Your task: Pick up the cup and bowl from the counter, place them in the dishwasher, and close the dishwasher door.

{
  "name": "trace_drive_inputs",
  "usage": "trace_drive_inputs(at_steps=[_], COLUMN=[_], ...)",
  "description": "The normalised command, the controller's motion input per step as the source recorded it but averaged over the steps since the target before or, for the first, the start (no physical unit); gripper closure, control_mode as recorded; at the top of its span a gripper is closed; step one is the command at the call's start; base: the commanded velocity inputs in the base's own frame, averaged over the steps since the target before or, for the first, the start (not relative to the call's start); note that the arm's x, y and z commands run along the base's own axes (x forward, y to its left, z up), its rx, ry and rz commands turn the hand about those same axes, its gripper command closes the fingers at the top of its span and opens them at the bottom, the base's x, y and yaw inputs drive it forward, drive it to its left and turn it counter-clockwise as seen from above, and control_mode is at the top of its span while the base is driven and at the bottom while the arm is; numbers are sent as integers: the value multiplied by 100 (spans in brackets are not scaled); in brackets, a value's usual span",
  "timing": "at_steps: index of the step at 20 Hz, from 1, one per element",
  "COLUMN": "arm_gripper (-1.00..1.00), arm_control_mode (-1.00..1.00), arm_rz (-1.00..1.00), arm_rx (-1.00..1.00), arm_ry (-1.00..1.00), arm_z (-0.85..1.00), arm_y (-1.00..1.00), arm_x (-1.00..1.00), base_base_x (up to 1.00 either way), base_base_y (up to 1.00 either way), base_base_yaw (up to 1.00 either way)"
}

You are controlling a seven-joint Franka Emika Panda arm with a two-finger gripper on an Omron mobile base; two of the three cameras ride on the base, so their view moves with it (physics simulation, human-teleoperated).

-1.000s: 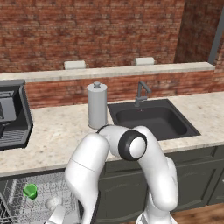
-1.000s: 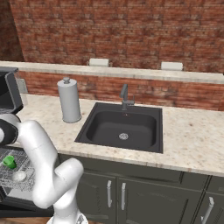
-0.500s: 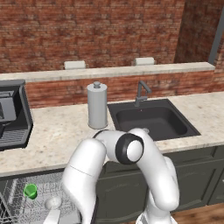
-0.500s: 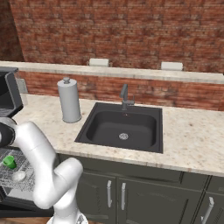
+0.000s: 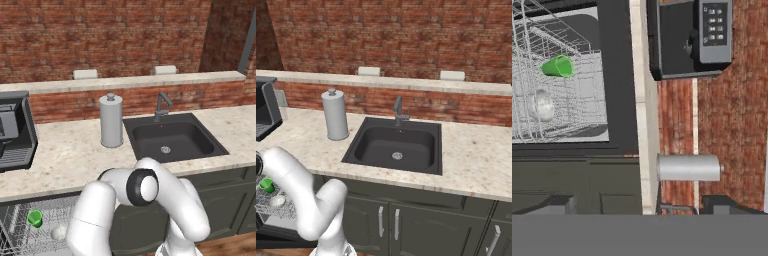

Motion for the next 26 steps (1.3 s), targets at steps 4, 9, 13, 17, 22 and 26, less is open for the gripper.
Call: trace_drive_inputs(at_steps=[4, 9, 13, 17, 22, 26], arm_gripper=[-100, -100, -100, -100, -100, -100], arm_control_mode=[-100, -100, -100, -100, -100, -100], arm_rz=[16, 13, 6, 1, 1, 4], arm_rx=[-9, -10, -13, -8, 0, 2], arm_ry=[-20, -15, -10, -8, -7, -7], arm_z=[-10, -26, -51, -58, -55, -46], arm_y=[6, 0, 0, 0, 0, 0], arm_x=[-61, -33, -3, 0, 0, 7], base_base_x=[0, 0, 0, 0, 0, 0], base_base_y=[0, 0, 0, 0, 0, 0], base_base_yaw=[0, 0, 0, 0, 0, 0])
